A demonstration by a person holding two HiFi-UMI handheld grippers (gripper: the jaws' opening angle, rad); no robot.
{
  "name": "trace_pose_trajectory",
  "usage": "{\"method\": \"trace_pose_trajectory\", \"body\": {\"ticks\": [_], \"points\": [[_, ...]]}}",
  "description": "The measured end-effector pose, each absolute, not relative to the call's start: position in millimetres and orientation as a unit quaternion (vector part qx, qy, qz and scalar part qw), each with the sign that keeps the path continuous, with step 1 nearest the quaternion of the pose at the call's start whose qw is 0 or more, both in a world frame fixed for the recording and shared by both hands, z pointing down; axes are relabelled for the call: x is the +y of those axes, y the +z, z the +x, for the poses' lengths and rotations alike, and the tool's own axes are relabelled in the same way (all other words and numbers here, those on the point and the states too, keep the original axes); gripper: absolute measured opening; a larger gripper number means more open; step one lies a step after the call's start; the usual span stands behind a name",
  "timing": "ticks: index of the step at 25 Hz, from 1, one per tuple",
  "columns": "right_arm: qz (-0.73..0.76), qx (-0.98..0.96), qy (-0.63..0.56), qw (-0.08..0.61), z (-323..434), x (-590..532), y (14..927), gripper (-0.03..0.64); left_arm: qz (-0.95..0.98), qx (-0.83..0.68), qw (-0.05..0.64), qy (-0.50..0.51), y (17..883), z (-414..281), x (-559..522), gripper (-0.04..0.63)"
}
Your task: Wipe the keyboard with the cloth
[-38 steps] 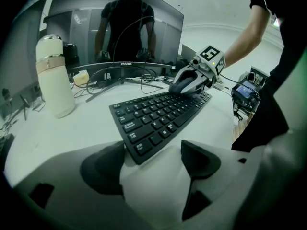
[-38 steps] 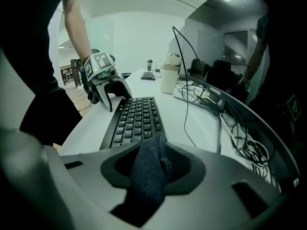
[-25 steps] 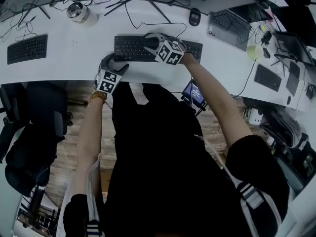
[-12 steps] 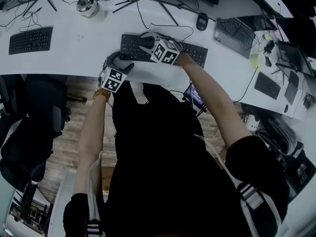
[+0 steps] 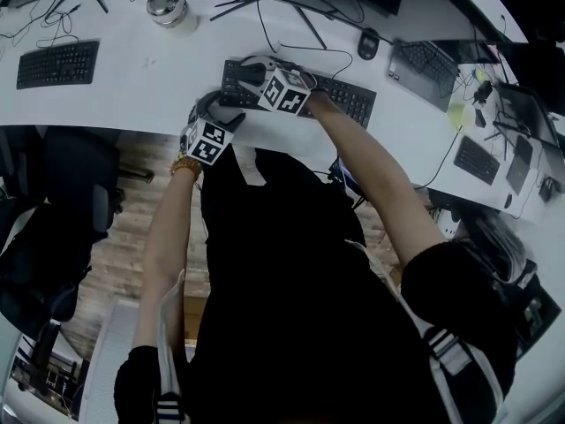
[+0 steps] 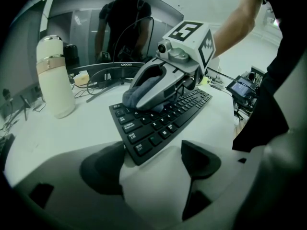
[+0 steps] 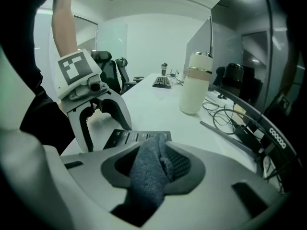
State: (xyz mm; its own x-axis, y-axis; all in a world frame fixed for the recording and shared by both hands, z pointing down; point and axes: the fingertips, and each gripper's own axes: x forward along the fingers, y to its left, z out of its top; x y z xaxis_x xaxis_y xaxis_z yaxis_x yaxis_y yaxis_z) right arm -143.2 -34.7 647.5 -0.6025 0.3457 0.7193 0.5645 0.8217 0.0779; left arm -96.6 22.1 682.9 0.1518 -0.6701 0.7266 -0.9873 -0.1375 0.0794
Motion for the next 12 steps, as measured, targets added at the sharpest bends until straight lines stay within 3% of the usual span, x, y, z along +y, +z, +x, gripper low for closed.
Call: {"method": "trace_pose_trajectory", "body": {"ticks": [12], "points": [[-0.256, -0.880, -0.133, 0.376, -176.4, -13.7, 645.0, 0.120, 0.703, -0.588, 0.292, 0.275, 685.7, -99.5, 25.4, 0.365]]}}
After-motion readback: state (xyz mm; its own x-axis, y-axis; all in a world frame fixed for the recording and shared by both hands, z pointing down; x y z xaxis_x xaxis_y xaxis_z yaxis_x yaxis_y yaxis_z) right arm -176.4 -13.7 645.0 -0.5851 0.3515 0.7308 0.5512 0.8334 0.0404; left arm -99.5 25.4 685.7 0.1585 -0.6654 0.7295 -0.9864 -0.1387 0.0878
